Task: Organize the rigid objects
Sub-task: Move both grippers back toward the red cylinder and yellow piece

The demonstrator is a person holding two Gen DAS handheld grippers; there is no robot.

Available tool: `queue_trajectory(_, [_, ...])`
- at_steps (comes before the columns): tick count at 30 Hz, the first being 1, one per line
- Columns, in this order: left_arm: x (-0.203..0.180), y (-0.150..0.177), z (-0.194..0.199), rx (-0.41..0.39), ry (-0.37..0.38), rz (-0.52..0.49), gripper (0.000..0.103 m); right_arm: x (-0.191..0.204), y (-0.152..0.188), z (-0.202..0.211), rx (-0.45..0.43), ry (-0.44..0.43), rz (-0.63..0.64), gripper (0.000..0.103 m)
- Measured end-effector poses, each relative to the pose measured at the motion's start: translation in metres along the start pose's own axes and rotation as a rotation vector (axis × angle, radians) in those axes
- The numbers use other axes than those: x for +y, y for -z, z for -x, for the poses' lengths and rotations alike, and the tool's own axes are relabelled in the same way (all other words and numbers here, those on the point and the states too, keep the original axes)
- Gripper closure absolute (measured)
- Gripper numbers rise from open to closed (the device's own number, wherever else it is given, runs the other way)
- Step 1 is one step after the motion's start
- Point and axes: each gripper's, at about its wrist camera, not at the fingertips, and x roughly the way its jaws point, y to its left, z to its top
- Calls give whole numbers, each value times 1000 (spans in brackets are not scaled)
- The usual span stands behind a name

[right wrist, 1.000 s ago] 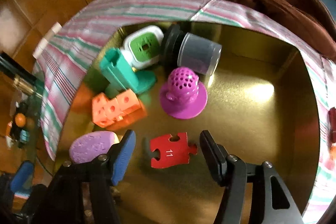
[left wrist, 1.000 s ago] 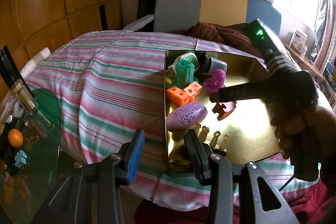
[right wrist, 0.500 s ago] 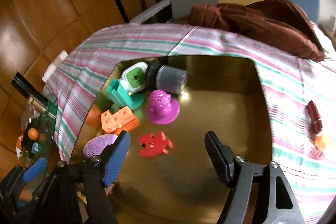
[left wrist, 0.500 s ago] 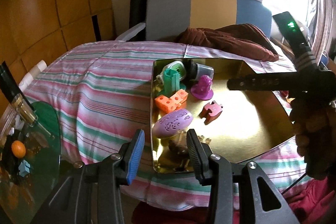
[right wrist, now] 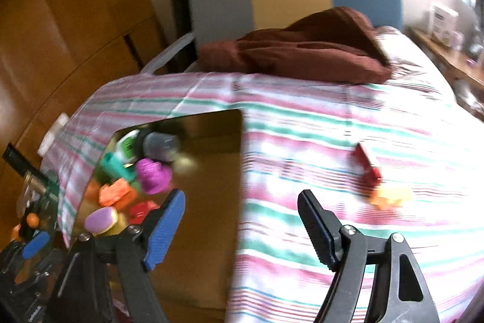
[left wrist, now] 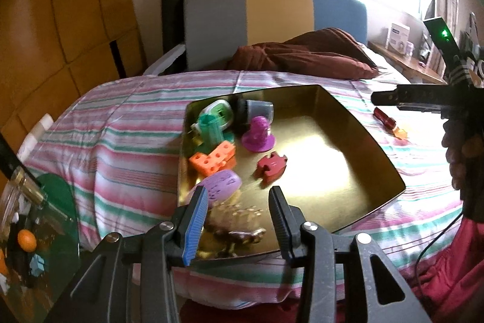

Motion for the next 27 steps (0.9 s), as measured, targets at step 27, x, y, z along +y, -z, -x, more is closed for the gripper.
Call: queue_trajectory(27, [-124, -59, -22, 32, 220, -193, 61, -230, 29, 19, -74, 332, -500, 21])
